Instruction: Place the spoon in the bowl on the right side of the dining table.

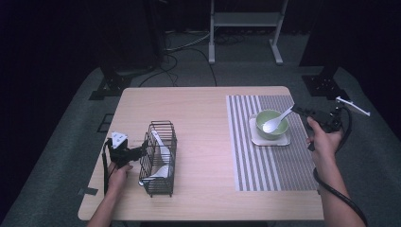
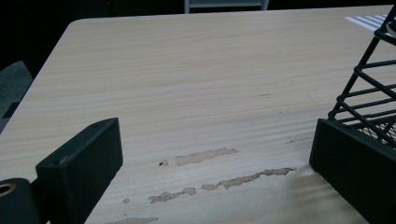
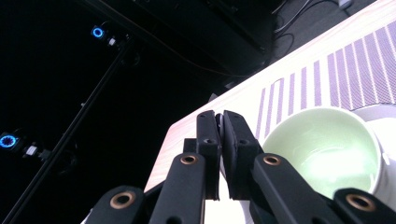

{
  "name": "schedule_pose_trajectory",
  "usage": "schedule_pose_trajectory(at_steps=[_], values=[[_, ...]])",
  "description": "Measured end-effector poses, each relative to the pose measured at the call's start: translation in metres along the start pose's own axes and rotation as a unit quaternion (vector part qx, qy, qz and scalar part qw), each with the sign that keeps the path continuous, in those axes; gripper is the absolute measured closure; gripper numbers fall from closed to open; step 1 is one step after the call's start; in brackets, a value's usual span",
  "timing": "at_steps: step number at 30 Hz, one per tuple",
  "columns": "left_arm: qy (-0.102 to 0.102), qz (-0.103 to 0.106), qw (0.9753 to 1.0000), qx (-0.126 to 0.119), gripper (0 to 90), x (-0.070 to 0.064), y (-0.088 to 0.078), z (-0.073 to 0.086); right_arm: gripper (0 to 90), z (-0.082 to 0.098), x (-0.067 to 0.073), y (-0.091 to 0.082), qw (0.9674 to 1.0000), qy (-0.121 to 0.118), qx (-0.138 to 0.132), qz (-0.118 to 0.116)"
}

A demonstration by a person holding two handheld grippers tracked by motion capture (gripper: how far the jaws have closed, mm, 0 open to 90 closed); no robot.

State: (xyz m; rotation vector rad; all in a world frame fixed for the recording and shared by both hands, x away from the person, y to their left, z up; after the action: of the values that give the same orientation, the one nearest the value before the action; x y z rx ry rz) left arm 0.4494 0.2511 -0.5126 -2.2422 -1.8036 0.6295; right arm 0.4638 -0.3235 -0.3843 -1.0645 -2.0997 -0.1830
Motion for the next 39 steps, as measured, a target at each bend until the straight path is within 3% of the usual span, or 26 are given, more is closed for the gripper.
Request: schedule_pose_trajectory(at_steps=[24, 39], values=[[-0.001, 0.001, 1.0, 0.0, 1.6, 0.0, 0.0, 0.0, 85.7, -0.004, -0.032, 0.006, 0.9987, 0.027, -0.029, 0.031], [0.0, 0.001, 1.0, 0.0, 1.6, 0.0, 0.0, 0.0, 85.6, -0.004, -0.04, 0.016, 0.9981, 0.024, -0.027, 0.049]])
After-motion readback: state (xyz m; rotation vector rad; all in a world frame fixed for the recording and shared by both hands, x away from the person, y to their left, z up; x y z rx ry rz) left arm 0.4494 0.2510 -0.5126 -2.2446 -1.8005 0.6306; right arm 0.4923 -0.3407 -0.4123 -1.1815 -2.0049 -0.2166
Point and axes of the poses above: each handheld gripper's, and its own axes: y roughly forward along the jaws, z roughly out of its underside, x roughly to its left, the point moved 9 cm from there along y, roughly forward along the jaws, and after that the axes turned 12 degrees about -y, right-handed, at the moved point
